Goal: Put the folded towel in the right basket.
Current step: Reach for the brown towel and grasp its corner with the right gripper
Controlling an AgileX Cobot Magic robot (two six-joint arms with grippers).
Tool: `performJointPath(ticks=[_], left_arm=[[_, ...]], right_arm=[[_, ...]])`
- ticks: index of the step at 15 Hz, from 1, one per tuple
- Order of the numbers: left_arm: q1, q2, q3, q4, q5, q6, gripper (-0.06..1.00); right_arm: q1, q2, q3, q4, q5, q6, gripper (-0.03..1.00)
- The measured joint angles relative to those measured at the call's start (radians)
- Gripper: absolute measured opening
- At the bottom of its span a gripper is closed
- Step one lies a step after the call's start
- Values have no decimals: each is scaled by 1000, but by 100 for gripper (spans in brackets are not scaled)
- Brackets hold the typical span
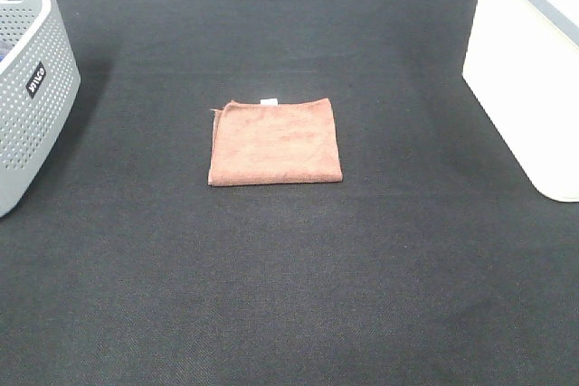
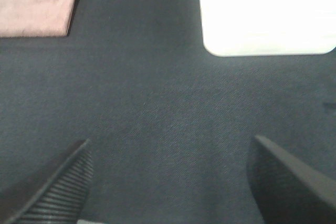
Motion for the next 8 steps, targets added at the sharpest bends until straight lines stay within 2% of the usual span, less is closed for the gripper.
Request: performJointPath(ticks=[4, 5, 8], left_arm=[[0, 0, 0, 0, 0, 0, 87], [0, 0, 0, 0, 0, 0, 87], [0, 0, 0, 0, 0, 0, 87]], right_arm=[[0, 269, -136, 46, -17, -2, 76], [0, 269, -136, 46, -17, -2, 76], [0, 485, -301, 104, -17, -28, 76]])
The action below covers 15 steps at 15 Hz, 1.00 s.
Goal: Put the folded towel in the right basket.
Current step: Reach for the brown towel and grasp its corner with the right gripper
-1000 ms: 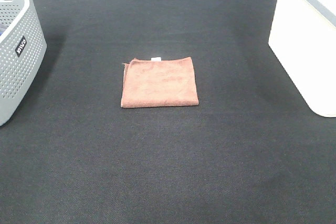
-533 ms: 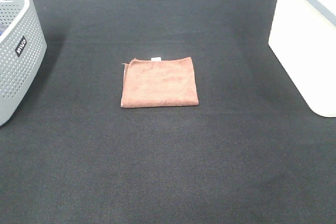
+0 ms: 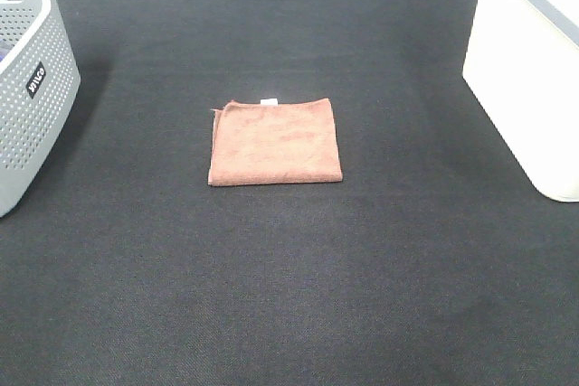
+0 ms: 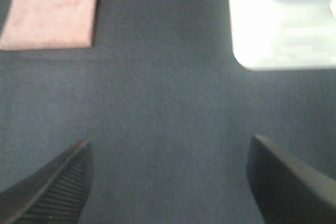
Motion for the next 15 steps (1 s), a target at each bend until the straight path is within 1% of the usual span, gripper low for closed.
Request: performJointPath(ticks=[2, 3, 6, 8, 10, 11, 12, 15], left_arm=[[0, 0, 0, 0, 0, 0, 87], [0, 0, 0, 0, 0, 0, 87], [0, 0, 0, 0, 0, 0, 87], [0, 0, 0, 0, 0, 0, 87], [0, 0, 0, 0, 0, 0, 87], [0, 0, 0, 0, 0, 0, 87], [0, 0, 0, 0, 0, 0, 87], [0, 0, 0, 0, 0, 0, 87]], right_arm=[[0, 124, -101, 20, -3, -61, 76], [0, 221, -177, 23, -3, -84, 76], [3, 415, -330, 72, -6, -104, 76], [52, 522, -417, 82, -8, -113, 76], [141, 662, -511, 89, -17, -115, 76], [170, 710, -541, 89, -23, -117, 76], [170, 710, -541, 89, -23, -117, 76], [229, 883, -629, 97, -25, -118, 76]])
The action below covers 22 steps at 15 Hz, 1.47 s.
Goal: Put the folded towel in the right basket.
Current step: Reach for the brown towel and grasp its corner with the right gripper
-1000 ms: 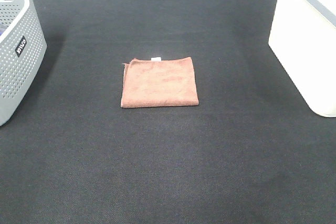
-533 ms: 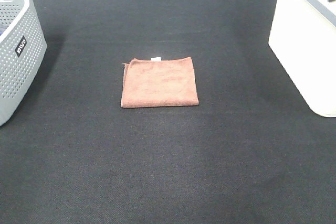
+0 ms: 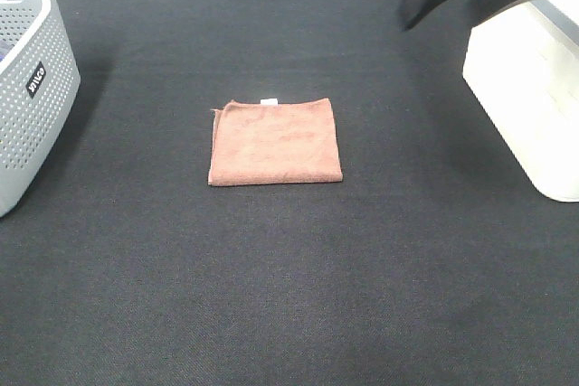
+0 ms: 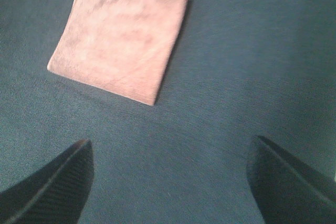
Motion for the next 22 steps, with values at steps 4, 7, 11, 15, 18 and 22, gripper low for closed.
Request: performJointPath(ticks=[4, 7, 11, 15, 18, 22], left_arm=[[0, 0, 0, 0, 0, 0, 87], [0, 0, 0, 0, 0, 0, 87], [0, 0, 0, 0, 0, 0, 87], [0, 0, 0, 0, 0, 0, 87], [0, 0, 0, 0, 0, 0, 87], [0, 0, 0, 0, 0, 0, 87]], right_arm=[[3, 207, -106, 73, -3, 0, 76], [3, 376, -210, 164, -2, -5, 76], [3, 530, -359, 262, 56, -27, 76], [3, 724, -558, 288, 158, -35, 76], [-10, 802, -615, 315, 176, -37, 76], [-23, 835, -616, 313, 176, -47, 76]])
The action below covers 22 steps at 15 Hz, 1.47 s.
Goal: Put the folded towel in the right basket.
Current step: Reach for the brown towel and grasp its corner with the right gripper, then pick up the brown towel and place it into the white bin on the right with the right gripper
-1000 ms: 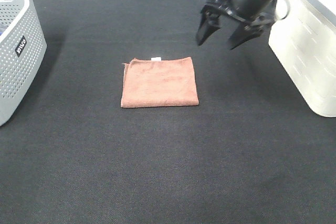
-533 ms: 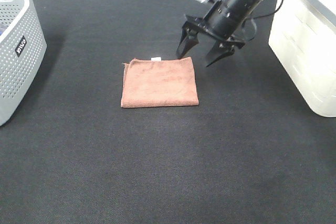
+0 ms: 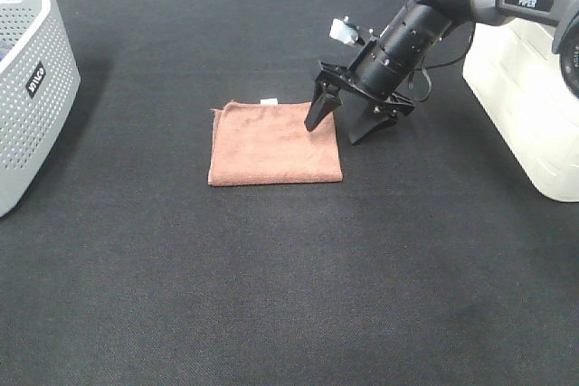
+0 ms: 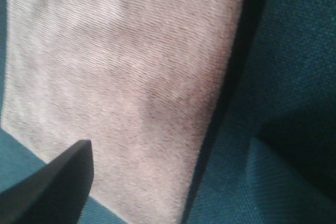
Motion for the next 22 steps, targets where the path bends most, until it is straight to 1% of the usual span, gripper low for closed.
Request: performJointPath(ticks=[6, 10, 11, 13, 15, 17, 18, 19, 22], left_arm=[[0, 0, 0, 0, 0, 0, 87], [0, 0, 0, 0, 0, 0, 87], [0, 0, 0, 0, 0, 0, 87], [0, 0, 0, 0, 0, 0, 87], [0, 0, 0, 0, 0, 0, 87], [0, 0, 0, 0, 0, 0, 87], [0, 0, 0, 0, 0, 0, 87], [0, 0, 0, 0, 0, 0, 87], [0, 0, 0, 0, 0, 0, 87]], right_arm=[[-22, 1, 0, -1, -1, -16, 76], [-21, 23, -8, 25, -3, -17, 76], [-21, 26, -9, 39, -3, -17, 75], [-6, 34, -11, 56, -12, -27, 69], [38, 39, -11, 59, -55, -35, 54], [48, 46, -10, 38, -90, -23, 25], [48, 45, -9, 34, -91, -23, 4], [48, 39, -9, 25, -93, -23, 2], [49, 12, -8, 11, -96, -23, 2]])
